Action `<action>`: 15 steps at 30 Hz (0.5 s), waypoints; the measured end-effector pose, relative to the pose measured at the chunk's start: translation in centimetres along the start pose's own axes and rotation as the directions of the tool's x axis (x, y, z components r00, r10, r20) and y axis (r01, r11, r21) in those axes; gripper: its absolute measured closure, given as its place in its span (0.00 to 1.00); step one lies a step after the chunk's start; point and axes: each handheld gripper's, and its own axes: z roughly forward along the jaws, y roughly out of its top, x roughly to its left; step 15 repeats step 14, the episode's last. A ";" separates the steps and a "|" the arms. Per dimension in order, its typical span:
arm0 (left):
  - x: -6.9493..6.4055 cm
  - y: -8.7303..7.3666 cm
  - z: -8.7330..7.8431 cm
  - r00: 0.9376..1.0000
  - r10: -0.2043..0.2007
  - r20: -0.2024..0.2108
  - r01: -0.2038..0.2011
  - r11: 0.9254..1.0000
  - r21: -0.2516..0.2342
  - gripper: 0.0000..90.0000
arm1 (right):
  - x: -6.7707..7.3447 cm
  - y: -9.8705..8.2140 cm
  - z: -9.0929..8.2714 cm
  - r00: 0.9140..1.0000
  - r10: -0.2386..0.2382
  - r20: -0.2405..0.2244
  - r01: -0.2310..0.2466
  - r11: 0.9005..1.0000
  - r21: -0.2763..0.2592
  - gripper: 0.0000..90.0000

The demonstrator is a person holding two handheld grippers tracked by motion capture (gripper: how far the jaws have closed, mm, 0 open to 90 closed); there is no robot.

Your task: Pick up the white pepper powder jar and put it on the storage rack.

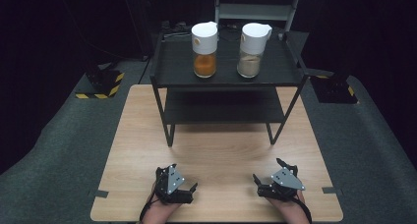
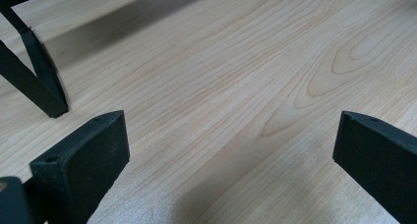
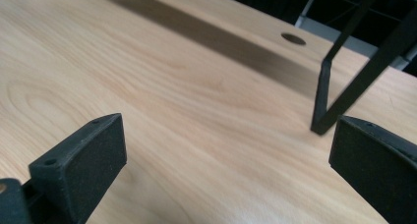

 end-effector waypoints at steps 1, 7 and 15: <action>0.0 0.0 0.0 1.000 0.000 0.000 0.000 1.000 0.000 0.01 | 0.0 -0.1 0.0 1.000 0.003 0.001 -0.003 1.000 0.007 0.00; -0.1 0.1 0.1 1.000 0.008 -0.001 -0.008 1.000 0.007 0.01 | -0.1 -0.2 -0.2 1.000 -0.011 0.019 0.011 1.000 0.025 0.00; -0.3 0.2 0.1 1.000 0.022 -0.004 -0.022 1.000 0.011 0.01 | 0.2 -0.2 -0.4 0.999 -0.032 0.027 0.031 0.999 0.029 0.00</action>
